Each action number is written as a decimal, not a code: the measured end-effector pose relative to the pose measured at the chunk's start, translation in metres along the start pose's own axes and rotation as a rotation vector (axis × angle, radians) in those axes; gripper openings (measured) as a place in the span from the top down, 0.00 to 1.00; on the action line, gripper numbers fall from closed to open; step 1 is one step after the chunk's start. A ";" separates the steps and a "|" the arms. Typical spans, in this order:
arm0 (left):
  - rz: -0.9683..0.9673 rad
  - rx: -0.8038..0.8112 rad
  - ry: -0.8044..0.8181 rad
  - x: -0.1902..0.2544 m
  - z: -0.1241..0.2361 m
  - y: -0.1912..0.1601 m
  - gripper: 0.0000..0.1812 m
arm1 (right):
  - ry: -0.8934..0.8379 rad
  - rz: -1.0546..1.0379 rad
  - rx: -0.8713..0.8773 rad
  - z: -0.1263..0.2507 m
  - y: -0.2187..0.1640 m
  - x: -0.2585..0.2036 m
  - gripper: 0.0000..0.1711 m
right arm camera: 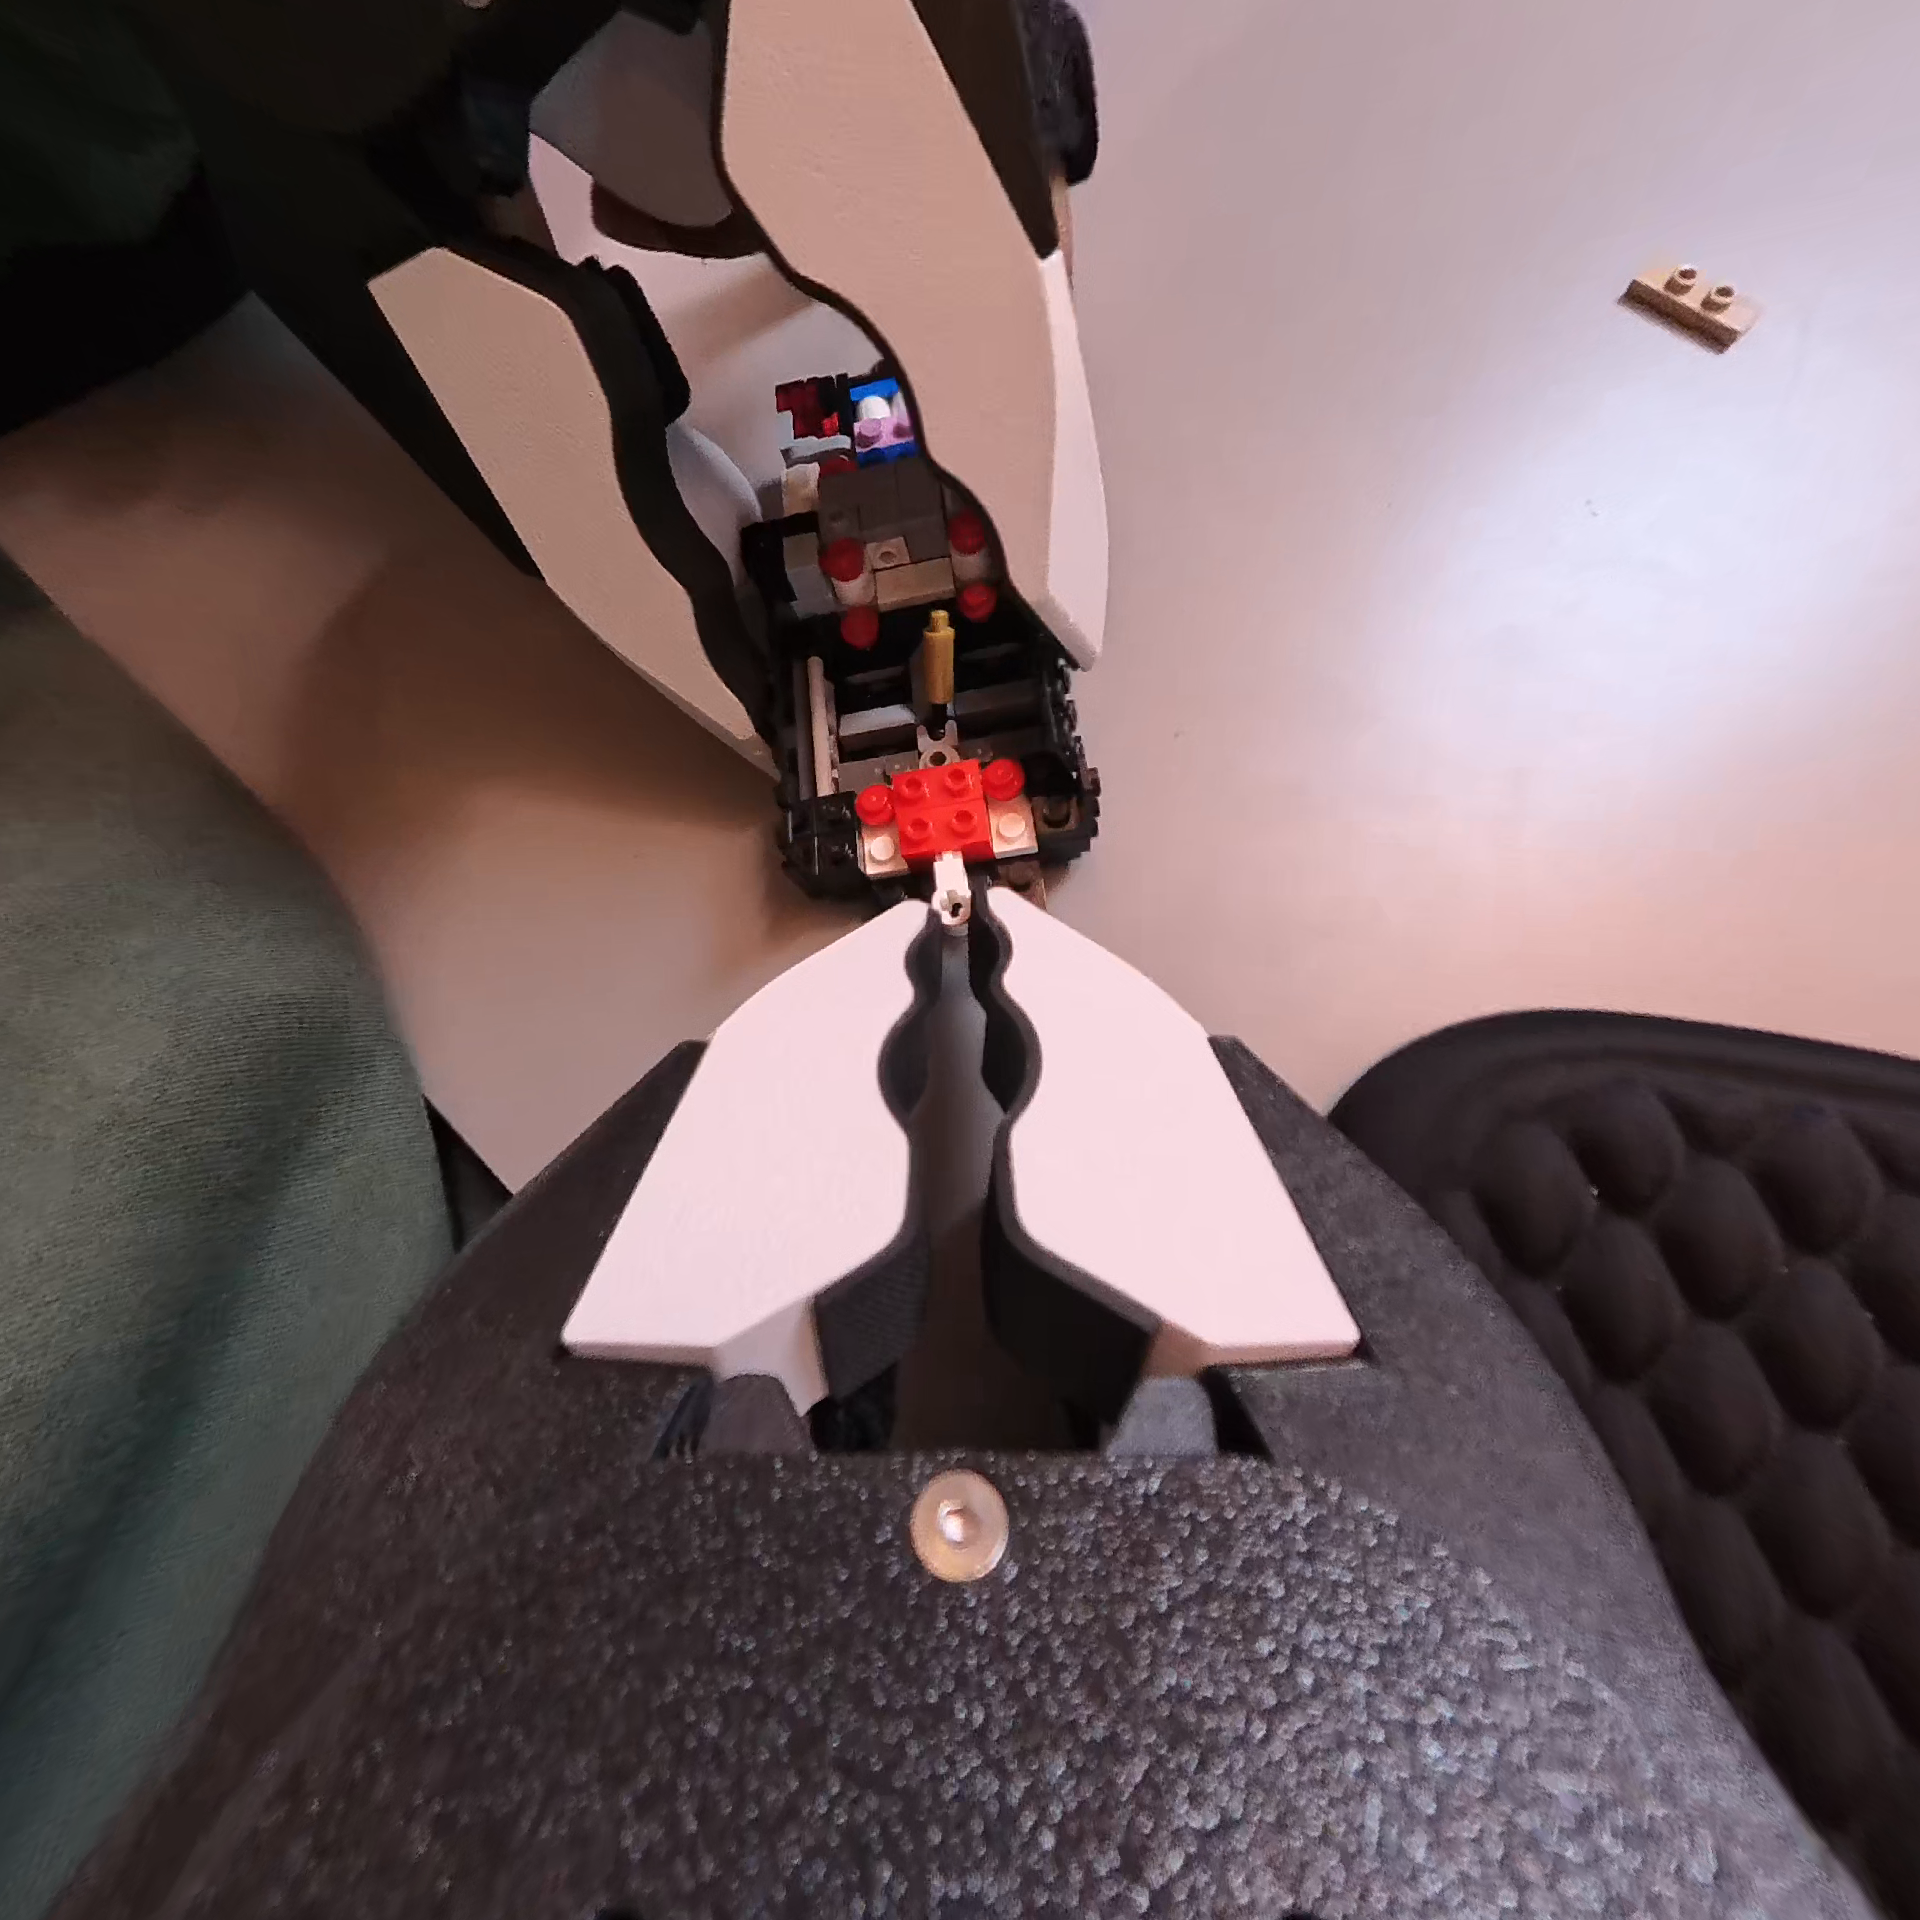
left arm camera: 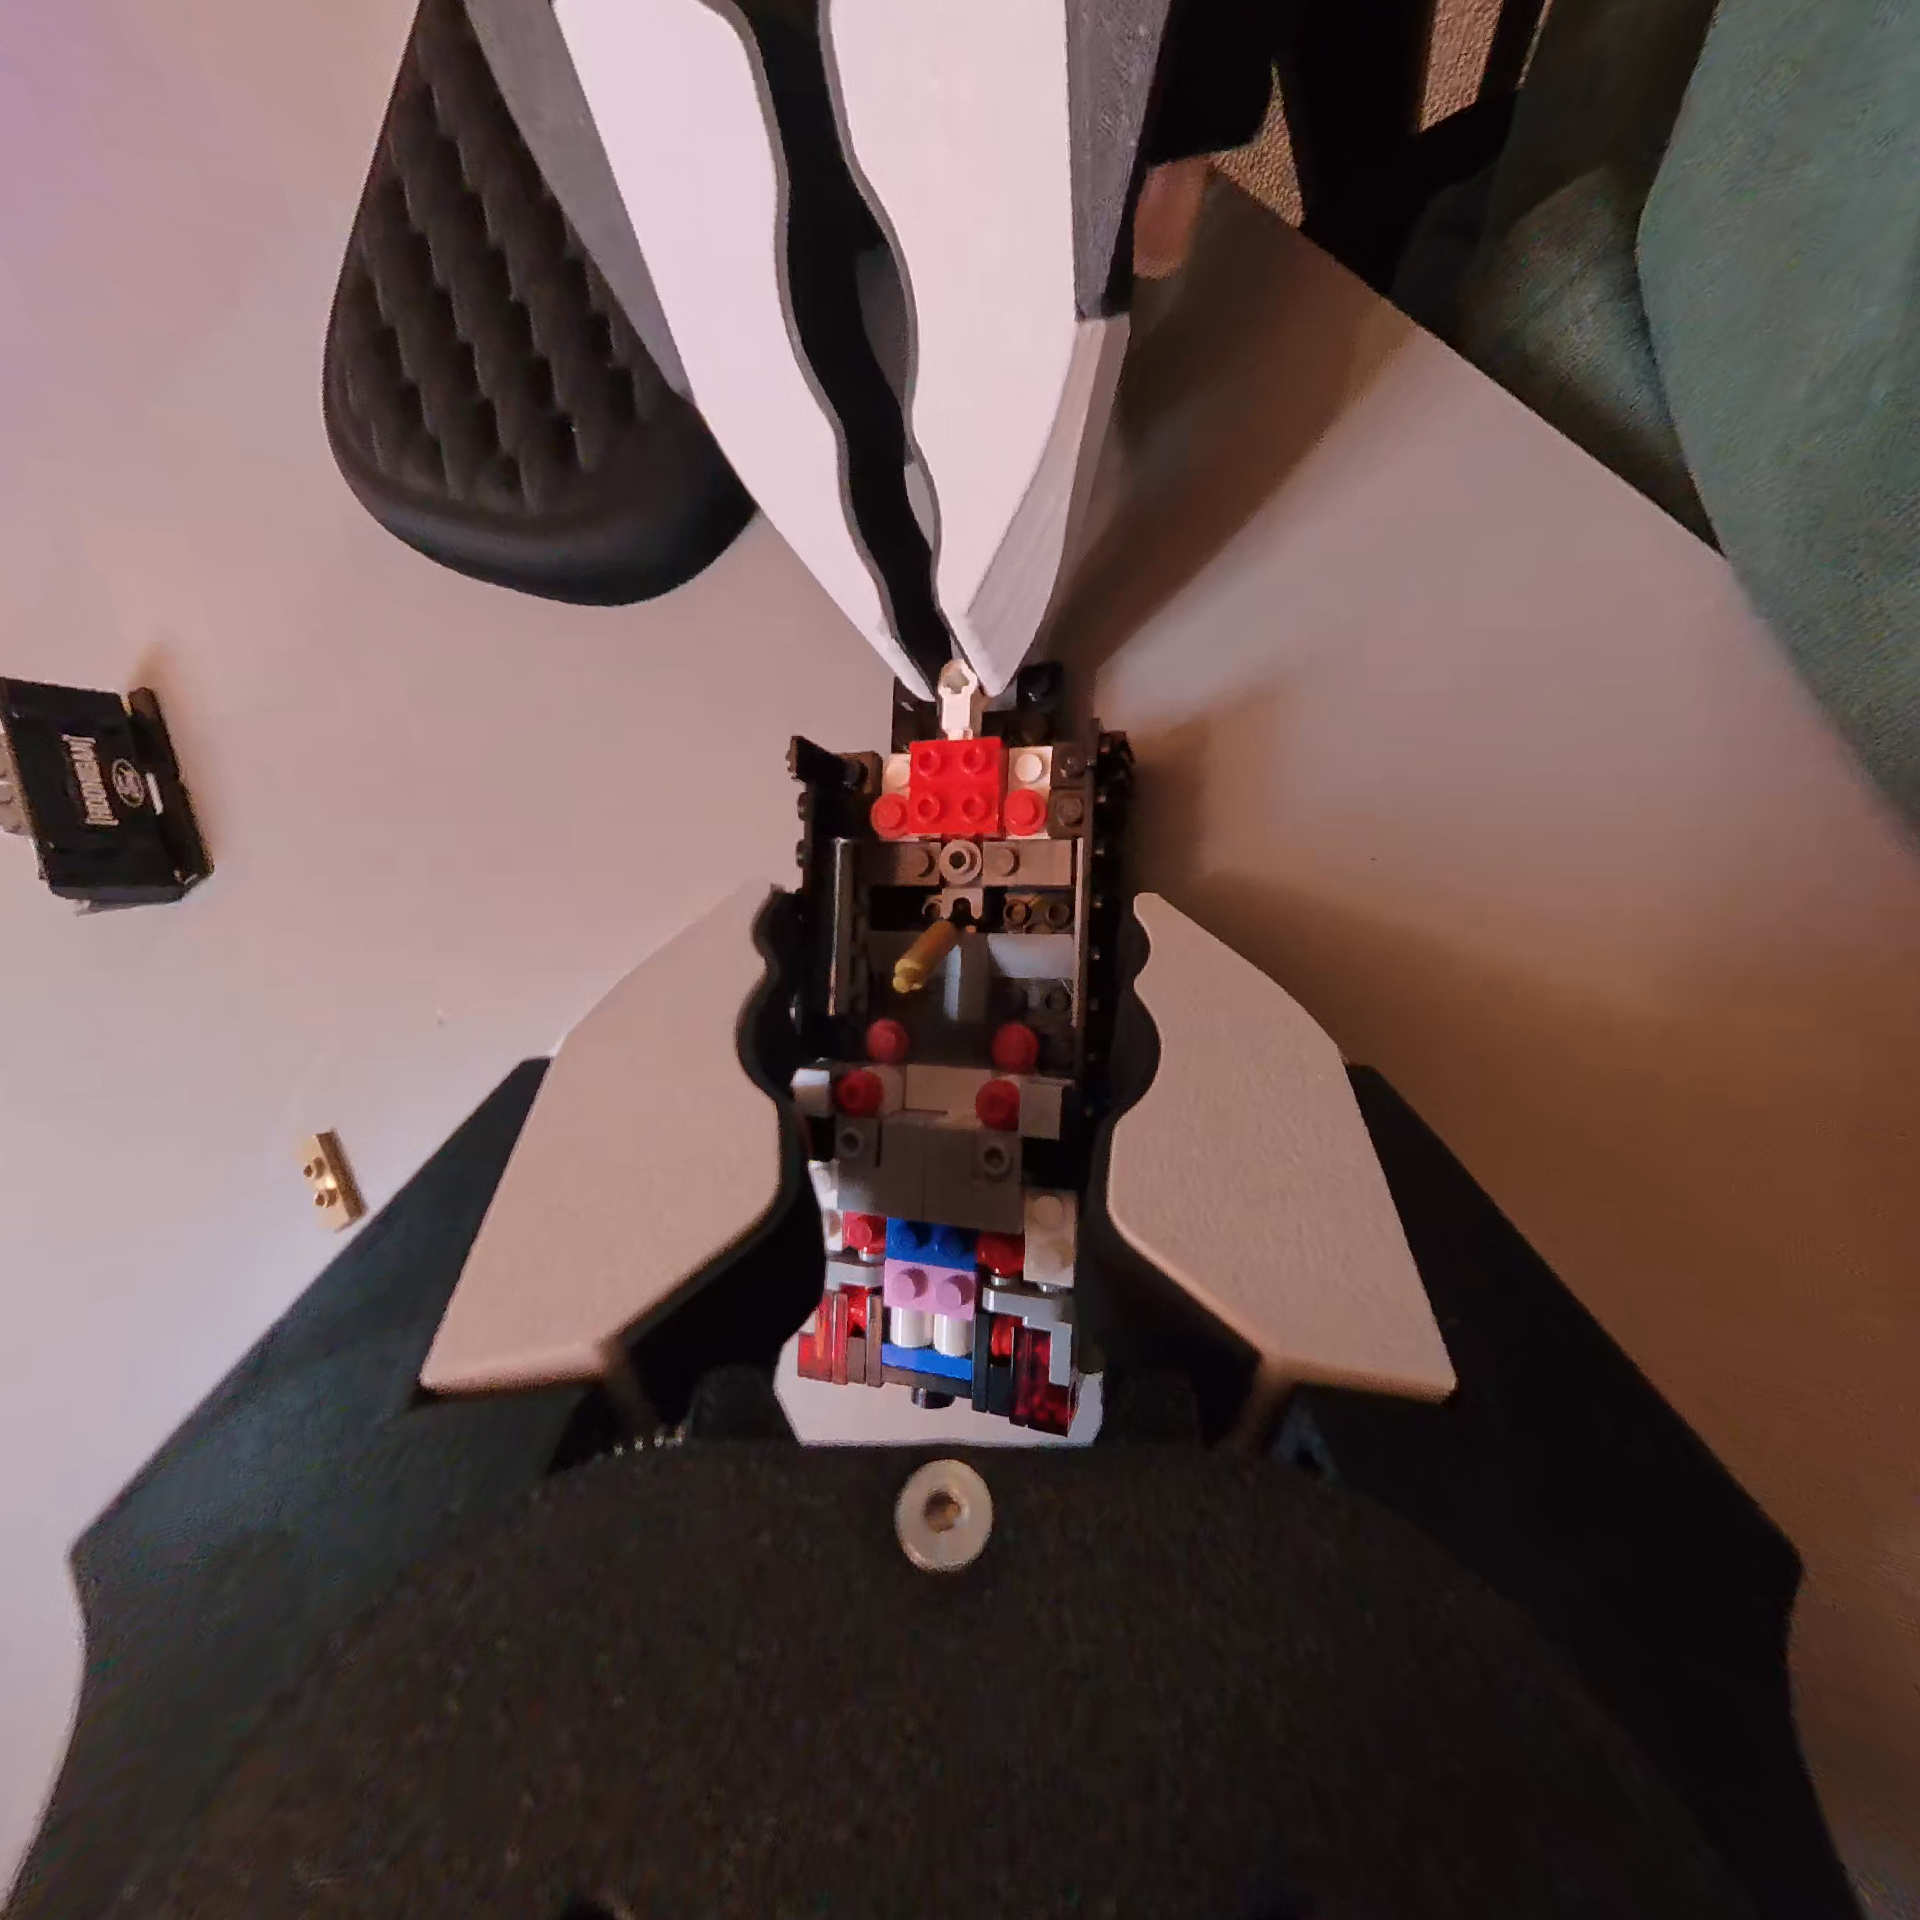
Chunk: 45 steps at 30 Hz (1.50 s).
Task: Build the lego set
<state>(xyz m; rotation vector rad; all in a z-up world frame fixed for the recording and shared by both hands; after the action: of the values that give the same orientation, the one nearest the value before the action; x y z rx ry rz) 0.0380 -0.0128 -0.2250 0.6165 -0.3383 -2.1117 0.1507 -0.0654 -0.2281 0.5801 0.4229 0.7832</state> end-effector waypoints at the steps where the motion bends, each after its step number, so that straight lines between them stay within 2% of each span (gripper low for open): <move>1: 0.005 -0.012 0.003 0.000 0.001 0.000 0.68 | -0.001 0.005 0.000 -0.001 0.001 0.000 0.97; 8: 0.077 -0.070 -0.071 -0.005 0.006 0.005 0.64 | 0.006 0.057 0.000 -0.009 0.012 -0.004 0.97; 12: 0.046 -0.241 -0.198 -0.007 0.000 0.002 0.60 | 0.008 0.097 0.006 -0.015 0.019 -0.006 0.97; 17: 0.011 -0.254 -0.303 -0.013 -0.005 0.002 0.66 | 0.026 0.103 0.014 -0.018 0.022 -0.005 0.97; 28: -0.045 -0.245 -0.284 -0.012 -0.008 0.008 0.66 | 0.032 0.032 0.034 -0.009 0.009 -0.002 0.97; 30: -0.004 -0.303 -0.292 -0.019 -0.002 -0.006 0.66 | -0.055 0.009 0.006 0.004 -0.002 0.013 1.00; 32: 0.016 -0.269 -0.265 -0.021 0.004 -0.019 0.66 | 0.027 -0.012 0.019 0.012 -0.009 0.007 1.00; 35: -0.003 -0.277 -0.275 -0.018 0.002 -0.013 0.66 | 0.014 0.038 0.065 0.011 -0.003 -0.005 1.00; 40: 0.002 -0.268 -0.285 -0.022 0.000 -0.011 0.66 | -0.039 0.029 0.142 0.014 0.010 0.008 1.00; 45: 0.039 -0.218 -0.246 -0.029 0.007 -0.011 0.60 | -0.070 0.052 0.132 0.011 0.019 0.015 0.99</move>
<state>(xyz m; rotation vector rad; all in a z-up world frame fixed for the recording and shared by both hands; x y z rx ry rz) 0.0401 0.0172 -0.2154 0.2222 -0.2482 -2.1533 0.1565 -0.0471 -0.2103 0.7420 0.3981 0.7864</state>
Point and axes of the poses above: each gripper's, where its closed fingertips meet, z back along the fingers, y out of its top, x = y × z across the jaws, the point moved 7 cm from there along z, back along the fingers, and after that the axes turned 8 degrees about -x, right-handed, at the moved point
